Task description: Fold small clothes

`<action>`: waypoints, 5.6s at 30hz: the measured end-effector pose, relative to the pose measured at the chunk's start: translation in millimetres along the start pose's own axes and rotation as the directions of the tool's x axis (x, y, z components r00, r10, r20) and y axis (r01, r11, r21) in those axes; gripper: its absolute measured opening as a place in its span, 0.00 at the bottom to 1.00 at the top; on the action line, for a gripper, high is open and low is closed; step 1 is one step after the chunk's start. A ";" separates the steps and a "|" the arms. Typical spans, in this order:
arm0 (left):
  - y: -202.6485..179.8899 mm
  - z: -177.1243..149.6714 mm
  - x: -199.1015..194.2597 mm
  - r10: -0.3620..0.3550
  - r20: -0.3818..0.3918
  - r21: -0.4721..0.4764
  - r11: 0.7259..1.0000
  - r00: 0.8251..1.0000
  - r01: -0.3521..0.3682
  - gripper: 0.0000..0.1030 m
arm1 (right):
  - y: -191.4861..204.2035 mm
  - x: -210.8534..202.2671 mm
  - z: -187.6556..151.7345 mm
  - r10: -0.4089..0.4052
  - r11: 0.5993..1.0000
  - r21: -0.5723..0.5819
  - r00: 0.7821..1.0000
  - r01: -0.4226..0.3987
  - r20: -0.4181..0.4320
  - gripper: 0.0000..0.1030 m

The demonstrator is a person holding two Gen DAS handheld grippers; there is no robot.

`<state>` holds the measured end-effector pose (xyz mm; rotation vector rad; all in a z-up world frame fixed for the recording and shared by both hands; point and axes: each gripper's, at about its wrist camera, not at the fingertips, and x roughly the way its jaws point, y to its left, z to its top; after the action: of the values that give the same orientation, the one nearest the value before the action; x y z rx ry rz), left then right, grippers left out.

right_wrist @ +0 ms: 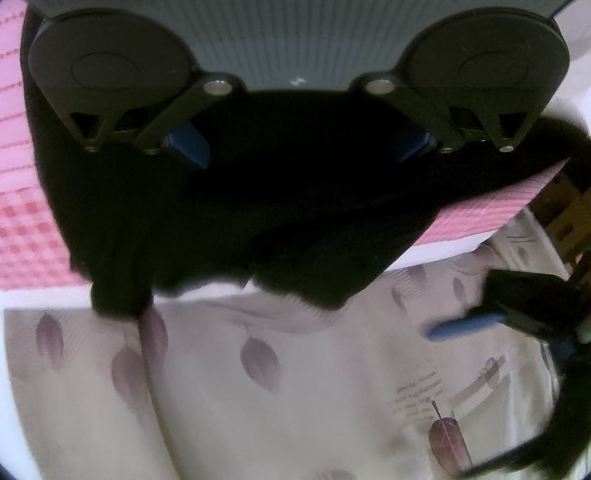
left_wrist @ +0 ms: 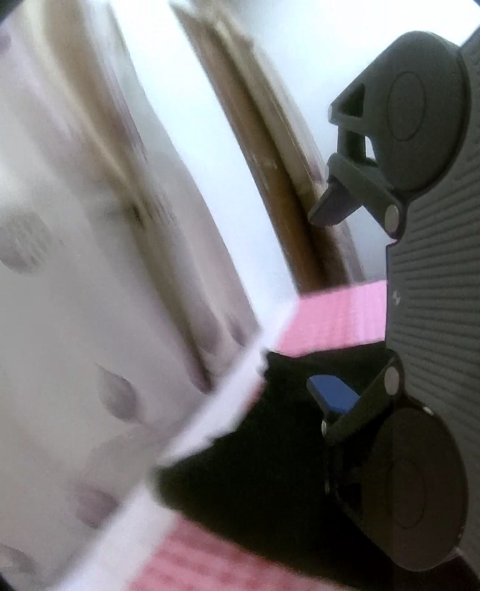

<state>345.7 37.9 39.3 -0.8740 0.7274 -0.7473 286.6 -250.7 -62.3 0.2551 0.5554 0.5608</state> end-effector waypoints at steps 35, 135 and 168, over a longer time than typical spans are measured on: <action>108.6 -119.8 -80.8 -0.043 0.269 0.176 0.984 0.962 -0.005 0.99 | -38.4 0.2 125.6 -0.089 0.994 0.062 0.995 0.092 -0.036 0.16; 65.5 -60.1 87.1 0.307 -0.048 0.370 0.890 0.951 -0.269 0.99 | -131.9 -27.0 48.2 0.178 0.944 0.291 0.982 -0.153 -0.062 0.85; 27.5 -89.1 87.4 0.455 0.119 0.608 0.670 0.883 -0.427 0.36 | -83.2 -30.9 48.7 0.066 0.962 0.269 0.997 -0.055 -0.032 0.42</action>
<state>328.3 -56.1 -45.6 -0.0539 0.6343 -0.5071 328.0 -340.3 -40.1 0.5200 0.6654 0.5509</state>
